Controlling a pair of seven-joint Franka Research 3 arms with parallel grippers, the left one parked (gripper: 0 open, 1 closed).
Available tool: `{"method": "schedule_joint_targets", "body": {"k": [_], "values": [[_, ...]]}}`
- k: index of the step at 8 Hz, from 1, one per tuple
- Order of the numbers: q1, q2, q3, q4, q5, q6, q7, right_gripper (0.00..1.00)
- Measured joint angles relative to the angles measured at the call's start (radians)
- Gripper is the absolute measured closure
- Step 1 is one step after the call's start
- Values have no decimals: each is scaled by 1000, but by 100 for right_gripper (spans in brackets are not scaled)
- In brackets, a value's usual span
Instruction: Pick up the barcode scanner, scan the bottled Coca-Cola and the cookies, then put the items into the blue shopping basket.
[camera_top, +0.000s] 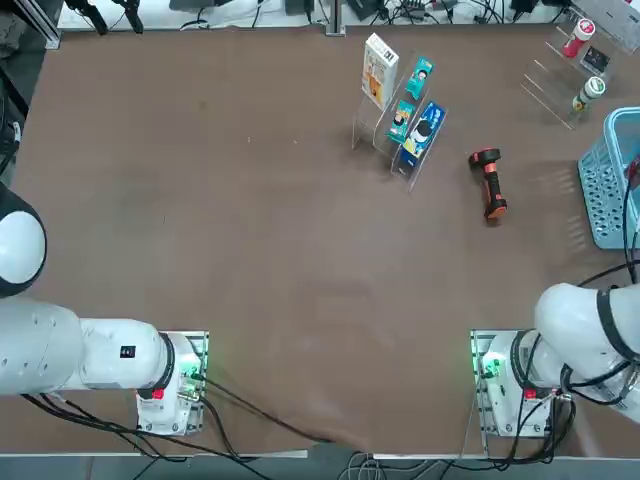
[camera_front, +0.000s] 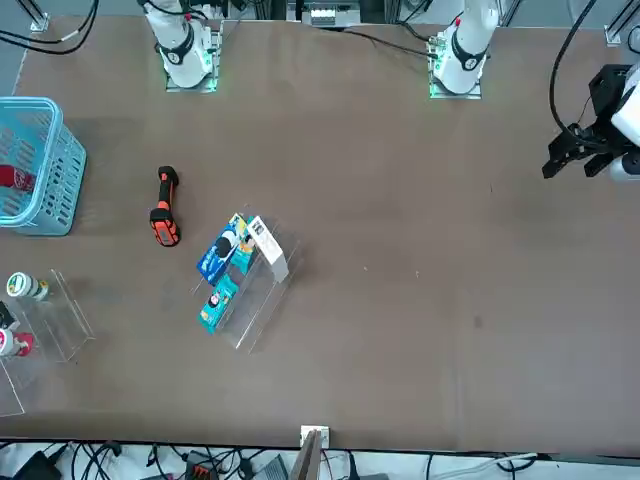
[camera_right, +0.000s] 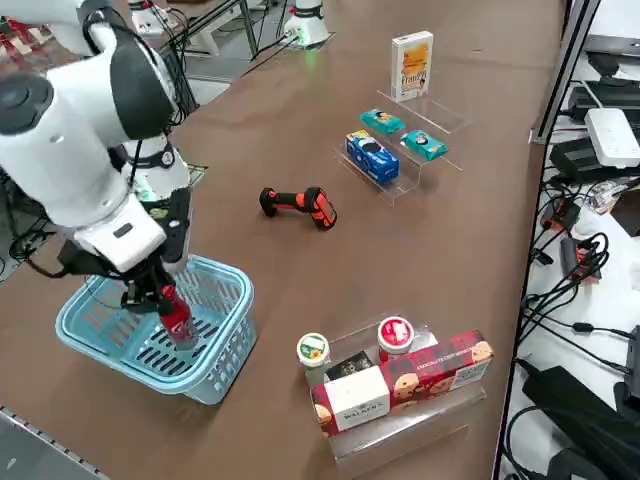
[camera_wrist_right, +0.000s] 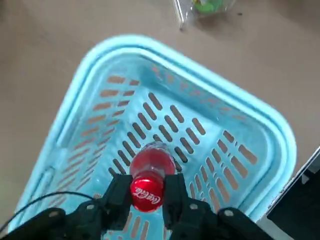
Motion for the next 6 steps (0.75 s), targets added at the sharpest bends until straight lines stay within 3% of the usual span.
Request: {"method": "schedule_joint_targets", "body": {"k": [6], "values": [[-12,46,11,-46,24,104,-2,64]]}}
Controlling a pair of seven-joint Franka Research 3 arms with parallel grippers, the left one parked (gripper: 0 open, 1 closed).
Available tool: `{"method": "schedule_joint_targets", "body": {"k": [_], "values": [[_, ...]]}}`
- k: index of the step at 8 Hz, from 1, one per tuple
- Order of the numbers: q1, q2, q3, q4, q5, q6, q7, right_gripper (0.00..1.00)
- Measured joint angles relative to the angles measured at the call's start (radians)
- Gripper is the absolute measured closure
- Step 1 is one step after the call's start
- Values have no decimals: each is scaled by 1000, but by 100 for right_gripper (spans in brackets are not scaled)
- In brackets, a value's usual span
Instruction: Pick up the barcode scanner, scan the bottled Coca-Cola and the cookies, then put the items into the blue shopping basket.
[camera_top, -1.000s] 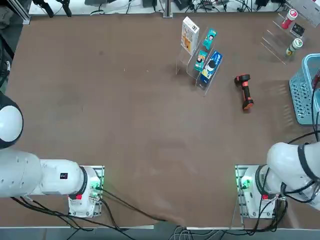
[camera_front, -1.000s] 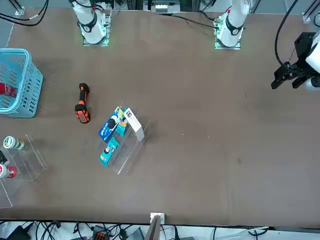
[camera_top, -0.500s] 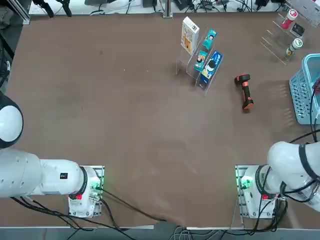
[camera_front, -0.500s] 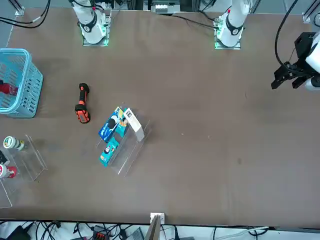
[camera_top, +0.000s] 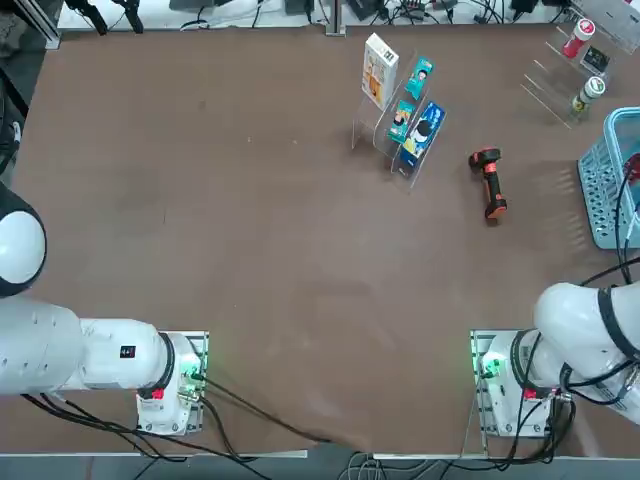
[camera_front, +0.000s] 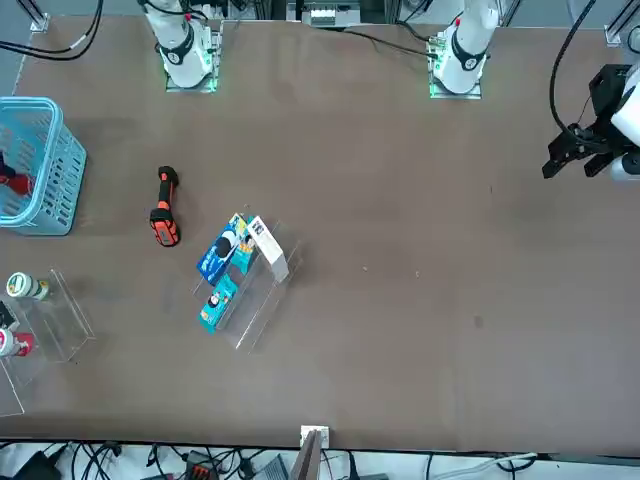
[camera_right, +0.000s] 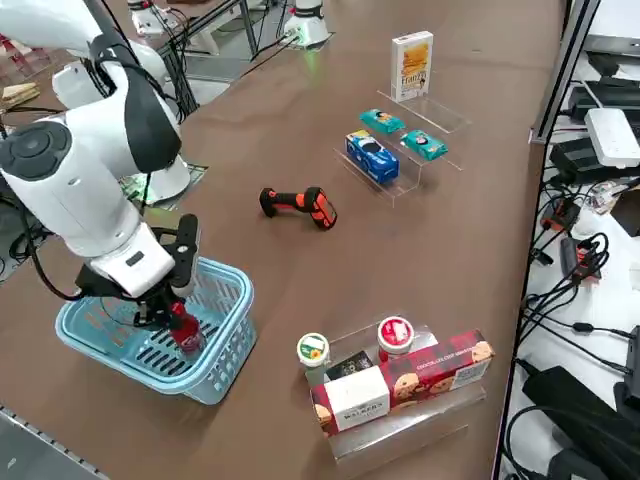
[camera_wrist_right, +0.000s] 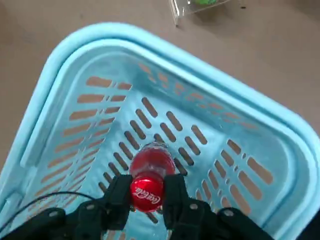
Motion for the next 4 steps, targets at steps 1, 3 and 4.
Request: {"method": "schedule_joint_targets", "body": {"k": [1,3,4], "values": [[0,5,2,0,0,6,0,64],[0,5,3,0,0,6,0,64],[0,5,4,0,0,6,-1,63]]}}
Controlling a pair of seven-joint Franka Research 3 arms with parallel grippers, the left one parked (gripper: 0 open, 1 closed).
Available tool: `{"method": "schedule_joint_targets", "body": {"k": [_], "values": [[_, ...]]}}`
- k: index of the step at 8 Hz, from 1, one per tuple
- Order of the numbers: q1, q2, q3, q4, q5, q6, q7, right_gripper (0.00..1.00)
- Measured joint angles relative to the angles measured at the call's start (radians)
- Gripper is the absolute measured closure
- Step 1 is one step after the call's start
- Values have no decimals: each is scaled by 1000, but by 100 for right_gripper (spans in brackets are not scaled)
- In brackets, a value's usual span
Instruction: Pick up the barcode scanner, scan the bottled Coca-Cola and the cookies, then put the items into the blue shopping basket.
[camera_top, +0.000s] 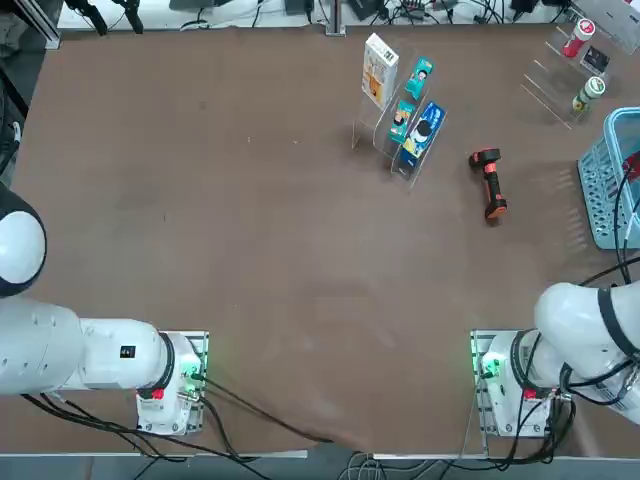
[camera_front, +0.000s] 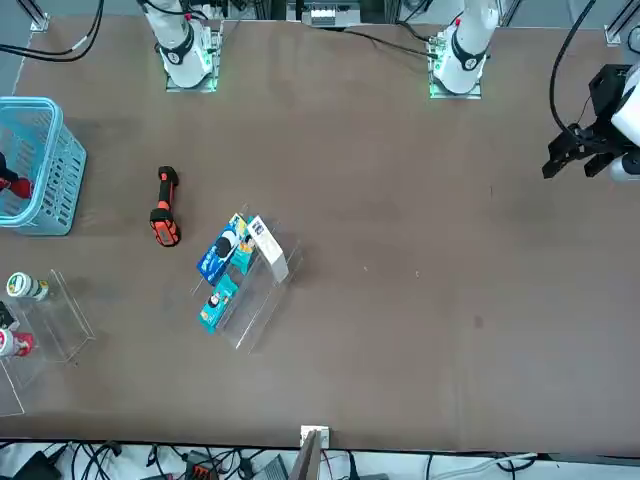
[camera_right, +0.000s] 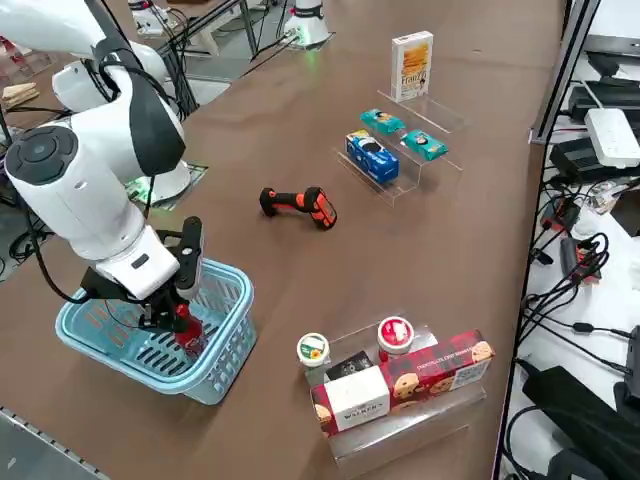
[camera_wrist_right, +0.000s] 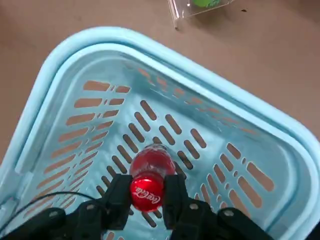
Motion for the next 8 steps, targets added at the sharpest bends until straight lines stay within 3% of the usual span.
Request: {"method": "schedule_joint_targets", "body": {"k": [2,4,7,8], "values": [[0,0,0,0,0,0,-1,36],[-1,0,0,0,0,-1,-5,16],[-2,-13,1,4,0,-26,-10,0],[-1,-24,3,9,1,-41,-14,0]]}}
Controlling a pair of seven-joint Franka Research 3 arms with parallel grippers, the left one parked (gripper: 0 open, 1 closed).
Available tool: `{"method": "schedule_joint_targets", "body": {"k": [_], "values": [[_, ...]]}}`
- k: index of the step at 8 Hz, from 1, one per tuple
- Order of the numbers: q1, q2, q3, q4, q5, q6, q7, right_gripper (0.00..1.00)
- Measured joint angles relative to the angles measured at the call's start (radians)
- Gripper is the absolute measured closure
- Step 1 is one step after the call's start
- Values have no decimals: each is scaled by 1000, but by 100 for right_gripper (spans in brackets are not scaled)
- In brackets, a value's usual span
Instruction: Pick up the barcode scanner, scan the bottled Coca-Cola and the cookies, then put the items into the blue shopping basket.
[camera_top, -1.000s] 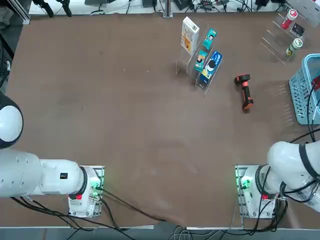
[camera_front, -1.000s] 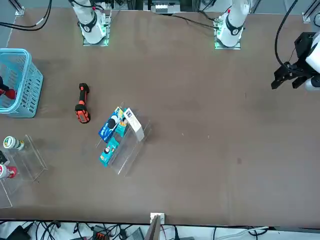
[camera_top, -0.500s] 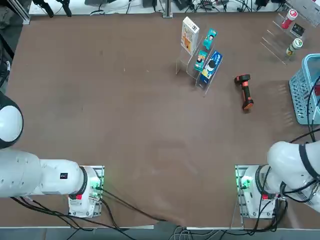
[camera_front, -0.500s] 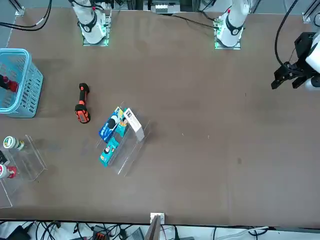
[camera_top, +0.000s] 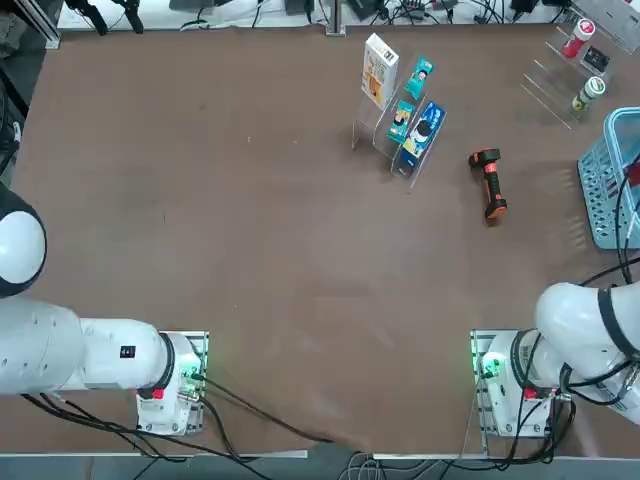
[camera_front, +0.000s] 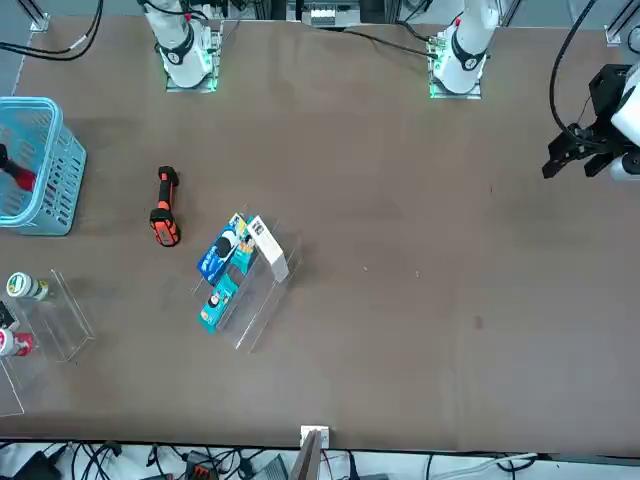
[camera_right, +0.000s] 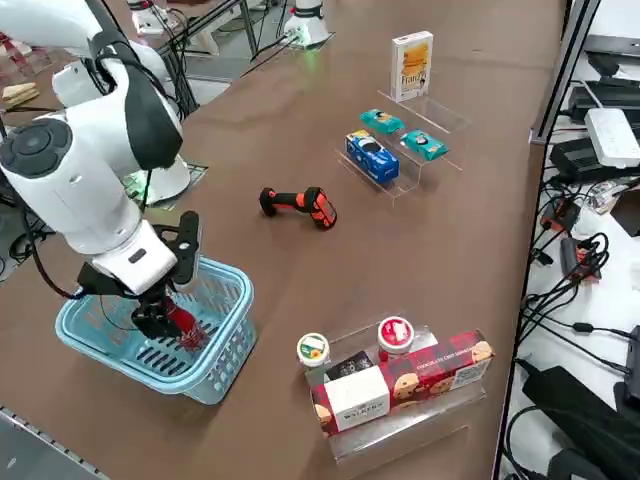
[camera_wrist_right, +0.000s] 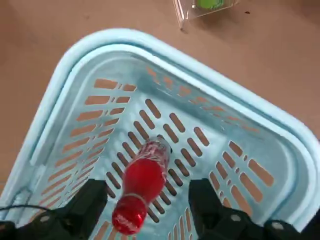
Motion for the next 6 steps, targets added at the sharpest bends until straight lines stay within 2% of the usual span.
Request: {"method": "schedule_joint_targets", "body": {"k": [2,3,6], "values": [[16,-28,21,54,3,-80,-6,0],[32,-41,48,105,6,-143,-7,0],[83,-71,193,276,13,-300,23,0]]}}
